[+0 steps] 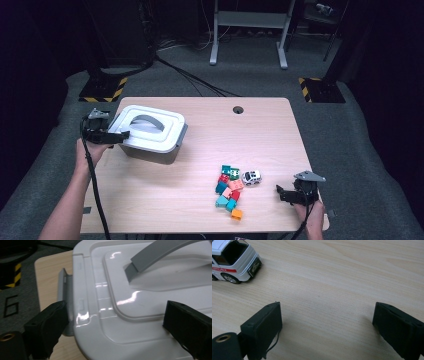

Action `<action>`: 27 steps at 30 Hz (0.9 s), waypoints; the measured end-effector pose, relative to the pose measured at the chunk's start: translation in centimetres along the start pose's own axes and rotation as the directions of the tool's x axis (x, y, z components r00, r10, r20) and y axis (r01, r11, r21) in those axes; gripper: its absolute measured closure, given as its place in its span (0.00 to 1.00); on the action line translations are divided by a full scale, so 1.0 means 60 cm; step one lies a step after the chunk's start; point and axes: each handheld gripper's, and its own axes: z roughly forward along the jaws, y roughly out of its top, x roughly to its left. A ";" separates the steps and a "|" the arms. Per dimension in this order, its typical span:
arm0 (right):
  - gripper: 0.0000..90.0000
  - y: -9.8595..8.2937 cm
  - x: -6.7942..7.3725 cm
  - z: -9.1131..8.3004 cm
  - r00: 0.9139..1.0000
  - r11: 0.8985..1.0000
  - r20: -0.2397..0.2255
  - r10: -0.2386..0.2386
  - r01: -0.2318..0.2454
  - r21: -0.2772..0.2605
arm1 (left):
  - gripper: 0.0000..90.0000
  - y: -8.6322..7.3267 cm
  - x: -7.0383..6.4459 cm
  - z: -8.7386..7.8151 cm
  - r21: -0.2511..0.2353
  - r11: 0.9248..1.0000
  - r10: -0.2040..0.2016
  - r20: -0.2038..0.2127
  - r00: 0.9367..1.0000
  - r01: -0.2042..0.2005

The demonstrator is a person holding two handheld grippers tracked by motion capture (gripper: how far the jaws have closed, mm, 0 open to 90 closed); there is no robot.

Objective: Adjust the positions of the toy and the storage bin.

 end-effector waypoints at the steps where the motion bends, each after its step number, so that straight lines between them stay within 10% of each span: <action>1: 0.09 0.000 0.000 0.000 1.000 1.000 0.000 0.000 0.000 0.001 | 0.08 -0.001 -0.002 0.000 -0.007 1.000 0.001 -0.006 1.000 -0.001; 12: 0.09 0.000 0.000 0.000 1.000 1.000 -0.001 0.000 0.000 0.000 | 0.10 -0.013 -0.036 -0.012 -0.010 1.000 -0.003 0.038 0.999 0.003; 22: 0.09 0.000 0.000 -0.001 1.000 1.000 -0.002 -0.001 0.001 0.007 | 0.10 -0.011 -0.100 -0.028 0.015 0.998 0.065 0.087 0.994 -0.066; 27: 0.09 0.000 0.000 -0.001 1.000 1.000 -0.001 -0.001 0.001 0.007 | 0.12 -0.007 -0.140 -0.032 0.024 0.988 0.146 0.128 0.981 -0.150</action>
